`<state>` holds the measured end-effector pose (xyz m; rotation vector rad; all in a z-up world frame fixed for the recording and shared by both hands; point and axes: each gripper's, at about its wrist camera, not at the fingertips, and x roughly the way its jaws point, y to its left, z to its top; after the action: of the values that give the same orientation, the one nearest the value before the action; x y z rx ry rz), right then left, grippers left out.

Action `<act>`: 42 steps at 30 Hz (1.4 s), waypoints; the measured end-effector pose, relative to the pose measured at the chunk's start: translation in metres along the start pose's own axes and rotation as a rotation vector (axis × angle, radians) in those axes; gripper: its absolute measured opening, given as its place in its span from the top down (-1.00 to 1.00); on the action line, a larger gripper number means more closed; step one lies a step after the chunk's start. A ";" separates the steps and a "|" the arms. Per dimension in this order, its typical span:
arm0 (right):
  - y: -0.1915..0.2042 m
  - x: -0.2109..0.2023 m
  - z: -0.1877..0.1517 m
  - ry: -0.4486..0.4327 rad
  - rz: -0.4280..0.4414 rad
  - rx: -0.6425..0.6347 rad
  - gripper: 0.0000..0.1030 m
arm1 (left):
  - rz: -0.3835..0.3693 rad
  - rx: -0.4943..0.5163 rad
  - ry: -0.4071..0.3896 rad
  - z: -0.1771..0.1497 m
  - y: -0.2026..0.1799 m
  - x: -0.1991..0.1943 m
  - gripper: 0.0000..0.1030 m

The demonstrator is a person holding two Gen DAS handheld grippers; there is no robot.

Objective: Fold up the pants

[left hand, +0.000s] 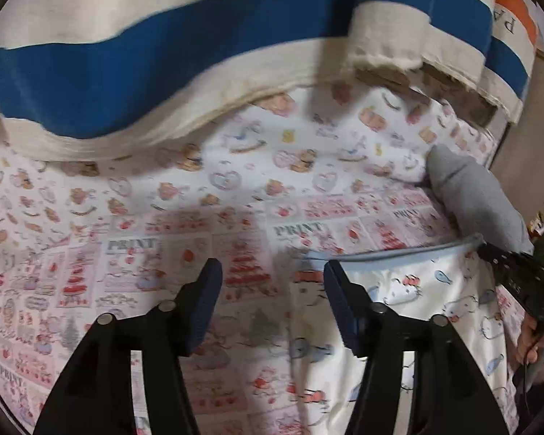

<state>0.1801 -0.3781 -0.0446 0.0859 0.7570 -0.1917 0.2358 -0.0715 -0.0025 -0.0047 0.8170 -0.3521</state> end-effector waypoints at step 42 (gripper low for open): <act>0.107 0.040 0.050 -0.135 0.180 -0.112 0.97 | 0.322 0.048 -0.072 0.021 0.061 0.038 0.61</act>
<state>0.2641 -0.2866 -0.0351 0.0342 0.6201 0.0161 0.2935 -0.0283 -0.0231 0.1569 0.7237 -0.0670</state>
